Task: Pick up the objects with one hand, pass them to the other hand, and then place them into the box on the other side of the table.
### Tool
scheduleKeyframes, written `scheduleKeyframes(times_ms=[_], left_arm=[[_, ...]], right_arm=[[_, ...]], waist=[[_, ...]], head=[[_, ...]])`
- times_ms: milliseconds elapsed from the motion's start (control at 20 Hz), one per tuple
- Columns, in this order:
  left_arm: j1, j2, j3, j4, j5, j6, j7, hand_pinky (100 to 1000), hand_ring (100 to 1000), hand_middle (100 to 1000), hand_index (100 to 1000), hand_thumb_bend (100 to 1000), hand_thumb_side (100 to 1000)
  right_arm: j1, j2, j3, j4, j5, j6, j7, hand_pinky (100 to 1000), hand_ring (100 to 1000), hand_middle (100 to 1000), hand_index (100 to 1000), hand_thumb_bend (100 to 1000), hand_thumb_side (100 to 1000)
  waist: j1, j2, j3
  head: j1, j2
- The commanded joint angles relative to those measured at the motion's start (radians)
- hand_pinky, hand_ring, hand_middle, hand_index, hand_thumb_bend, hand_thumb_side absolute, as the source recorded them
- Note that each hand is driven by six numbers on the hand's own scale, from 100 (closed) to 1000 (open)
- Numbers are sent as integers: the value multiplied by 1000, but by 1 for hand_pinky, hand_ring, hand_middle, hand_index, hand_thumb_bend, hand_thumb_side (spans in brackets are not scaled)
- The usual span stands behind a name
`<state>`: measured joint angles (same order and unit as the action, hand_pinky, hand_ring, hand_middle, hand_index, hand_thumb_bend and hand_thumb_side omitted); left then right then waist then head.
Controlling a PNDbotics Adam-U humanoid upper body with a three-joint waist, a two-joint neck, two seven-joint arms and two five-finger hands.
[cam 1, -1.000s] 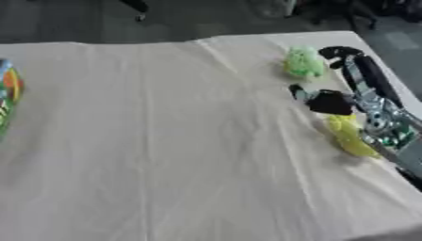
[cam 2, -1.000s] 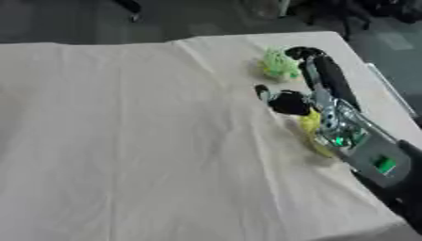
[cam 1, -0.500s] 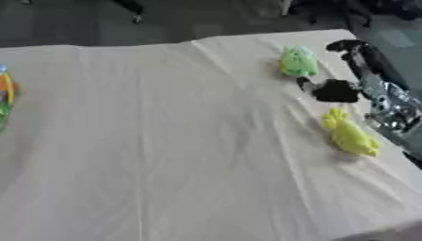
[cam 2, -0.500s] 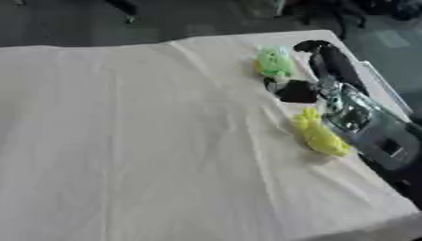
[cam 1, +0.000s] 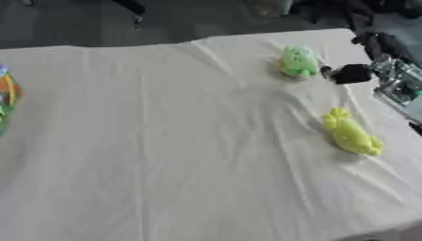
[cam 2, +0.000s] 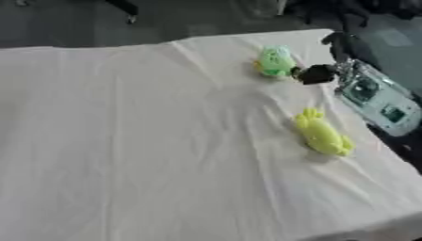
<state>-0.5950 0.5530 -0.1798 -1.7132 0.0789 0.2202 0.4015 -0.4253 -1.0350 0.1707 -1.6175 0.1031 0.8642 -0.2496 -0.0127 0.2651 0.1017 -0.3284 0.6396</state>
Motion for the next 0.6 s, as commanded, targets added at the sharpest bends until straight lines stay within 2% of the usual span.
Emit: scheduleKeyframes(times_ms=[50,250,500,600], left_arm=[[-11,15,14,-8,5,0,-1,676,765,752,729,100,693],[-9,14,17,-10,5,0,2,676,765,752,729,100,695],[-12,11,20,-17,8,-1,4,676,765,751,729,100,696],[-12,10,22,-18,8,0,6,676,765,750,729,100,698]], right_arm=[[-50,-47,3,65,50,43,3,882,879,871,860,466,271],[-84,-42,17,84,115,43,69,882,881,874,862,456,242],[-105,-39,24,64,201,43,154,885,884,878,866,415,109],[-111,-39,29,55,234,43,187,888,886,879,867,403,100]], waist=[[0,-21,5],[1,-15,16],[2,-2,32],[1,4,38]], head=[[-18,-2],[-37,-3],[-45,-12],[-48,-17]])
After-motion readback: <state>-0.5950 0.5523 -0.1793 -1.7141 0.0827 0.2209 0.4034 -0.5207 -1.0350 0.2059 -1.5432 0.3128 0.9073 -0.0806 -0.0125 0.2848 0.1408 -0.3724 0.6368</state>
